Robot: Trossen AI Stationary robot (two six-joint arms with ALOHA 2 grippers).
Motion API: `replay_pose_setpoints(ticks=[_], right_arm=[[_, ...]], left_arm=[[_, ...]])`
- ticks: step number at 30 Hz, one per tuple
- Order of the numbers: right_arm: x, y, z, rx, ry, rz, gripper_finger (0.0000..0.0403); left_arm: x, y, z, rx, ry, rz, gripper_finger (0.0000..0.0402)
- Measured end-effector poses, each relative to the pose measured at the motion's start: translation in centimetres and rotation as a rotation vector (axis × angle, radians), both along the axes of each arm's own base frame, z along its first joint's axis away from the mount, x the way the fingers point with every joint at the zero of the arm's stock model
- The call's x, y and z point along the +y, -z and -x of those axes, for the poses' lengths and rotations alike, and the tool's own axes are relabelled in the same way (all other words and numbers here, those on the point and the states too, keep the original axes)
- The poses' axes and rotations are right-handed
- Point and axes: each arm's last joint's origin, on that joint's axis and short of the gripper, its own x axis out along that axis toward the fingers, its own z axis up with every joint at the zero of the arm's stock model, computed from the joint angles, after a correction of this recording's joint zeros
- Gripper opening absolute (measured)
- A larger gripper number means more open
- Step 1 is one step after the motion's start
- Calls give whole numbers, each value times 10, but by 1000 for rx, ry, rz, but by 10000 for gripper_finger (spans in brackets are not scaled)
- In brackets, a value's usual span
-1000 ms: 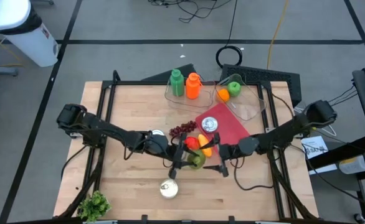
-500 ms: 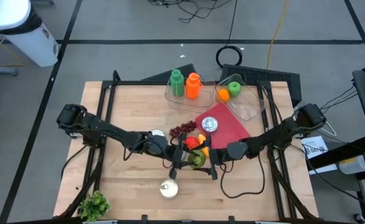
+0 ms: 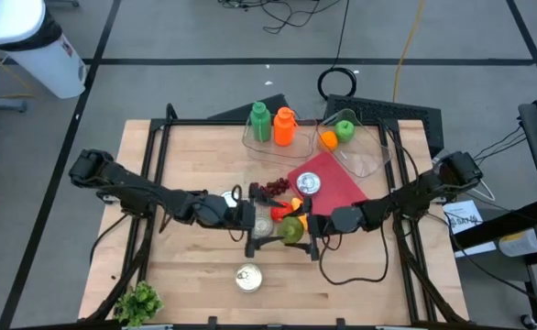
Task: Pick & Place Food Item
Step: Put the green pear into the right transparent bin
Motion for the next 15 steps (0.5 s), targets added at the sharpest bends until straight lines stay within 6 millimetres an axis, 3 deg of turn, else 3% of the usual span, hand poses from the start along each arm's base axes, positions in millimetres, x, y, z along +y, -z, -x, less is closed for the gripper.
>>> replay_pose_setpoints(ticks=[3,15], right_arm=[[-2,0,0,2,3,-2,345],[-2,-3,-1,-28,6,-13,345]], left_arm=[[-2,-1,1,2,15,6,388],[-7,37,-21,77,38,-51,303]])
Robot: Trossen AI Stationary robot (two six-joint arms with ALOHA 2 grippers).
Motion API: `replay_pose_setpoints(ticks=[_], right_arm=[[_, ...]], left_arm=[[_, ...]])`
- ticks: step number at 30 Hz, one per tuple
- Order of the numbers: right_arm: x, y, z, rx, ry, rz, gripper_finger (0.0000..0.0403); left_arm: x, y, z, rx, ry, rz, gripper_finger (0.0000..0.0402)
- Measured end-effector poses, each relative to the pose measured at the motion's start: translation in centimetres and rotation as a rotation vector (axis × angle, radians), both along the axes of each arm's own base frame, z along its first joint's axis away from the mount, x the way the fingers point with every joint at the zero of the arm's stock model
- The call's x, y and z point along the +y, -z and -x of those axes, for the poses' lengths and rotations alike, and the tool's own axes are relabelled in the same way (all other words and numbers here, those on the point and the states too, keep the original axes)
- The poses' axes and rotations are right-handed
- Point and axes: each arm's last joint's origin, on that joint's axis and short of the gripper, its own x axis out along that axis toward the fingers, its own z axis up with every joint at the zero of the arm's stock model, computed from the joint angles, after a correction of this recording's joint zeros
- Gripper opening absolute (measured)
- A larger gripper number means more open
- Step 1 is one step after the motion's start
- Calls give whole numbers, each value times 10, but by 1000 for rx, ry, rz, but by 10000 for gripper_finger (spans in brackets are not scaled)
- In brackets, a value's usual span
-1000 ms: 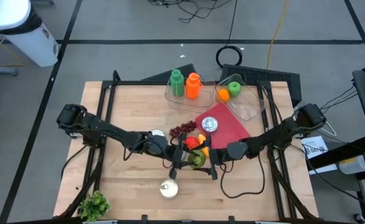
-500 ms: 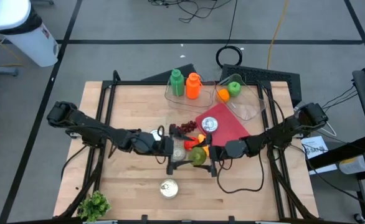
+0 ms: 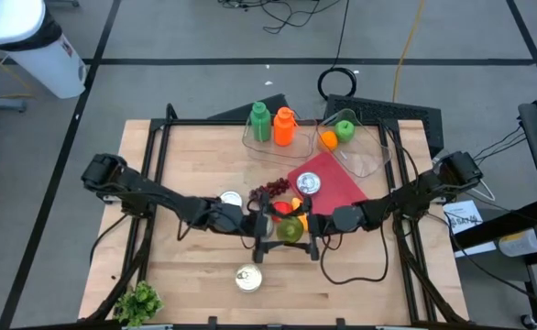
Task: Pick & Place Food Item
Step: Put the green pear into the right transparent bin
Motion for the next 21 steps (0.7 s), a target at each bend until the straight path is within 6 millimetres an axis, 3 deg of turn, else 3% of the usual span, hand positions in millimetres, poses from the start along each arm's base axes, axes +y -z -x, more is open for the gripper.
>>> replay_pose_setpoints(ticks=[7,21], right_arm=[[0,1,0,11,1,3,345],[0,2,0,24,1,8,345]], left_arm=[[-3,-8,1,-69,24,-28,241],[-3,-6,1,-48,26,-35,128]])
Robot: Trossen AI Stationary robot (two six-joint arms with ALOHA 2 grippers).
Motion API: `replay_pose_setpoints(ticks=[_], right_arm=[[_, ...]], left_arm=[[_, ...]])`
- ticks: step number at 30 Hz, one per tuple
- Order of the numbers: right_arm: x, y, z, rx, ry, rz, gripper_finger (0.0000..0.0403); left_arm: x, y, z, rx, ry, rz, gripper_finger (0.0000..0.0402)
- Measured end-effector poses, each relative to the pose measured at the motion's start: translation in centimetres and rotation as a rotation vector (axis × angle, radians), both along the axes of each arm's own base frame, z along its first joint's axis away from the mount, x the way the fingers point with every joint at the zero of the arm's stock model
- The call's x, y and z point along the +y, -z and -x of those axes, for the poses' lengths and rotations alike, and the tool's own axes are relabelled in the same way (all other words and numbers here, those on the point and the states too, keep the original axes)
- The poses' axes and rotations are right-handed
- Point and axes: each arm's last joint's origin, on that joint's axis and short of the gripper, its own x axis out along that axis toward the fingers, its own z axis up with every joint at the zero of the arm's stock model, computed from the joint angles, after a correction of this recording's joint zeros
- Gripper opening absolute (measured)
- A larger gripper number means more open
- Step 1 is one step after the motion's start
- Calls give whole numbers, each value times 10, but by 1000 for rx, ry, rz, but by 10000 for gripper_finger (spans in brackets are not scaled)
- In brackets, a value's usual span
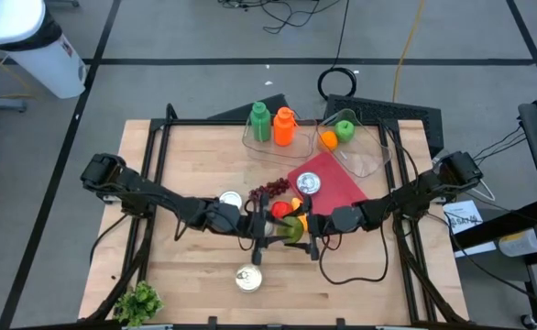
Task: Pick & Place Food Item
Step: Put the green pear into the right transparent bin
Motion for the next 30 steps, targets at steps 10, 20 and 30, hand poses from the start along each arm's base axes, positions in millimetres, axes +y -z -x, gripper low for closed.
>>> replay_pose_setpoints(ticks=[10,20,30], right_arm=[[0,-4,1,-12,0,-4,345],[-1,-3,2,-1,0,-1,345],[-1,-2,3,16,3,5,345]], left_arm=[[0,0,0,5,0,0,78],[1,0,0,9,-5,-3,37],[5,0,-1,2,-12,-12,7]])
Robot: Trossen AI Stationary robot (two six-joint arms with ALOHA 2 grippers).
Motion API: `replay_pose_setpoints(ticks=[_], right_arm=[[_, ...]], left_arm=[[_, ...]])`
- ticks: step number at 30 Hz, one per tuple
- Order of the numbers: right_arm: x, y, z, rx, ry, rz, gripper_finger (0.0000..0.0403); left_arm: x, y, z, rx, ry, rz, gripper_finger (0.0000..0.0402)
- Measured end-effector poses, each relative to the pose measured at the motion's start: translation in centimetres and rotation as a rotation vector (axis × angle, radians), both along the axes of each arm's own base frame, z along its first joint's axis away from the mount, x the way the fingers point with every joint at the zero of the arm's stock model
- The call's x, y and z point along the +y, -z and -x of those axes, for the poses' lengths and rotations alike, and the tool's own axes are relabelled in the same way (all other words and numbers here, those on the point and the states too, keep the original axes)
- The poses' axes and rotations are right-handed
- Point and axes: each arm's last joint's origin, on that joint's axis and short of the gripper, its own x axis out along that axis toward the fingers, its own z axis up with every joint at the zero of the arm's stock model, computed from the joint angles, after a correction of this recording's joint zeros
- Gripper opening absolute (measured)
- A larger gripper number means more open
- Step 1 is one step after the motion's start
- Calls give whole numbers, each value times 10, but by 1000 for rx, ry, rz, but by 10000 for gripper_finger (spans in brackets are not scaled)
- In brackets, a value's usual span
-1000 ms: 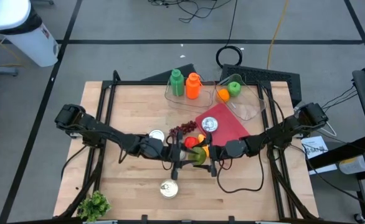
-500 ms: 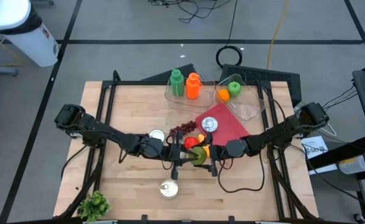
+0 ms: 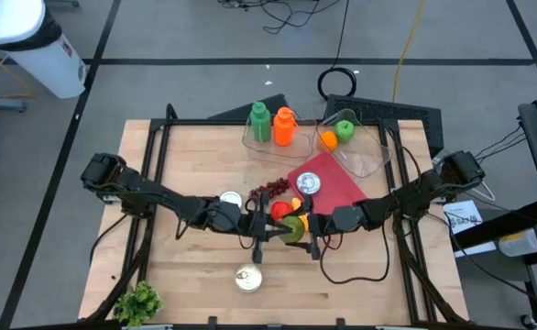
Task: Pick & Place Food Item
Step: Put the green pear into the right transparent bin
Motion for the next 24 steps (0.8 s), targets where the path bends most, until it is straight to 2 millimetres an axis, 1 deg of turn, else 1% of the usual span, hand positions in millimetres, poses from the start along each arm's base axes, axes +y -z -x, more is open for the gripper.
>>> replay_pose_setpoints(ticks=[4,6,7,9,12,15,18,20,24], right_arm=[[0,0,0,2,2,0,347],[0,-1,0,1,1,-1,376],[0,0,0,12,2,-2,381],[0,4,1,37,-3,17,356],[0,3,1,32,-6,33,304],[-1,4,4,66,-15,84,268],[-4,-7,12,81,-6,96,246],[-8,-16,21,101,32,79,237],[-18,-36,44,137,104,65,226]], left_arm=[[0,-3,-1,-19,0,-1,5],[0,-7,-2,-27,-4,0,5],[-1,-10,-3,-45,-5,5,5],[0,-17,-3,-75,-12,11,5],[1,-17,-4,-73,-44,-12,5],[4,-21,-2,-83,-70,-41,5],[12,-27,0,-100,-93,-41,5],[20,-29,-2,-113,-106,-27,5],[41,-33,-4,-117,-95,24,4]])
